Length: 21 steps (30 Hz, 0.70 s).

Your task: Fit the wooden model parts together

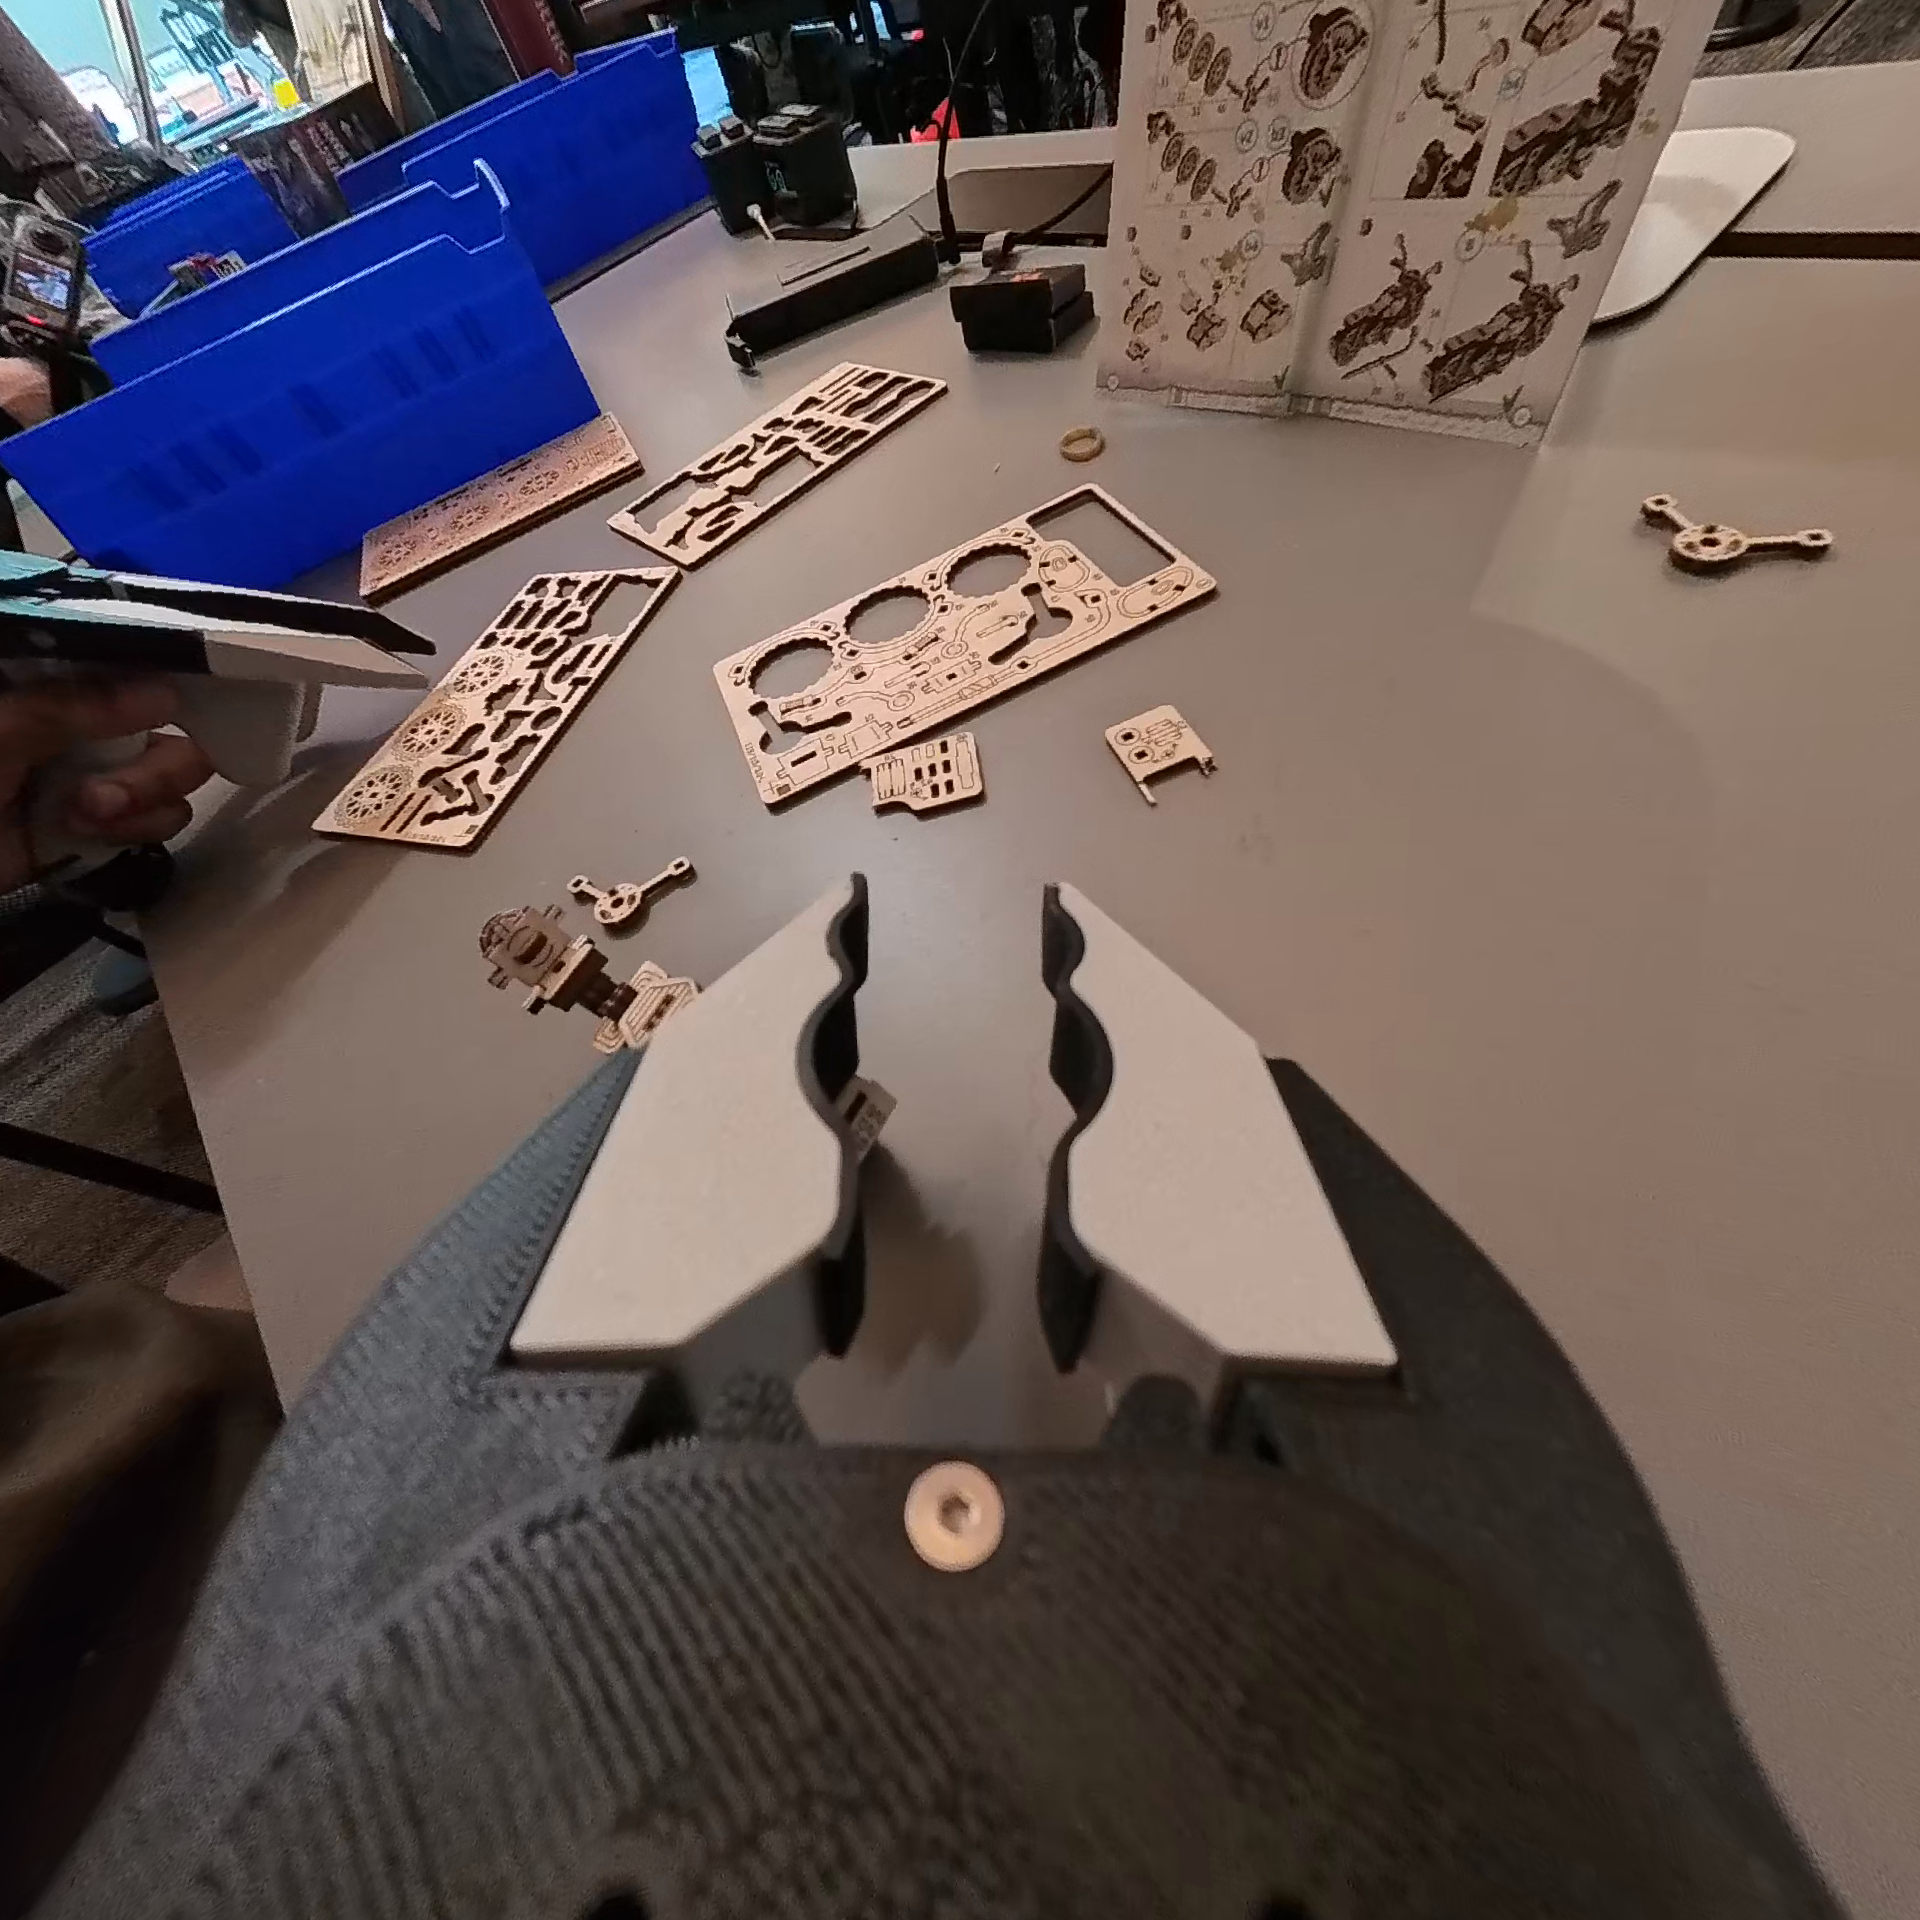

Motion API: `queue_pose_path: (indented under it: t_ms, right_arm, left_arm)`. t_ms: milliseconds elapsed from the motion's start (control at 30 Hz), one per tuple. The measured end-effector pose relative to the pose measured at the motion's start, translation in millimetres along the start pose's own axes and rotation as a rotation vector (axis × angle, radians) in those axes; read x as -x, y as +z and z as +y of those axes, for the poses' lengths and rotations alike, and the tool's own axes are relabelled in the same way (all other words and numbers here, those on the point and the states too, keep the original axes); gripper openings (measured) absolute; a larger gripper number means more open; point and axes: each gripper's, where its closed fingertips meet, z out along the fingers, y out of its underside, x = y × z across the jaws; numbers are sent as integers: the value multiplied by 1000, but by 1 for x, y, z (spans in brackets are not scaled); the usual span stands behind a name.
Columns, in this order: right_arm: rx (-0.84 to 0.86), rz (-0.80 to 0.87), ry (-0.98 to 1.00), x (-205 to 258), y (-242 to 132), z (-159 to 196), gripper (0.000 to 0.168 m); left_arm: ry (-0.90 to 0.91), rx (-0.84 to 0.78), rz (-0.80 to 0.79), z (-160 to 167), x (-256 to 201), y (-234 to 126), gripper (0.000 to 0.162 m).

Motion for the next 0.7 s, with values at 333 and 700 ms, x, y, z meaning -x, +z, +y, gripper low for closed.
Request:
queue_pose_path:
  t_ms: [333,700]
  right_arm:
    - [2,0,-1,0,0,0,33]
    - [-1,2,-3,0,0,0,33]
  left_arm:
    - [10,44,-65,5,7,4,36]
    - [14,75,-120,9,13,5,22]
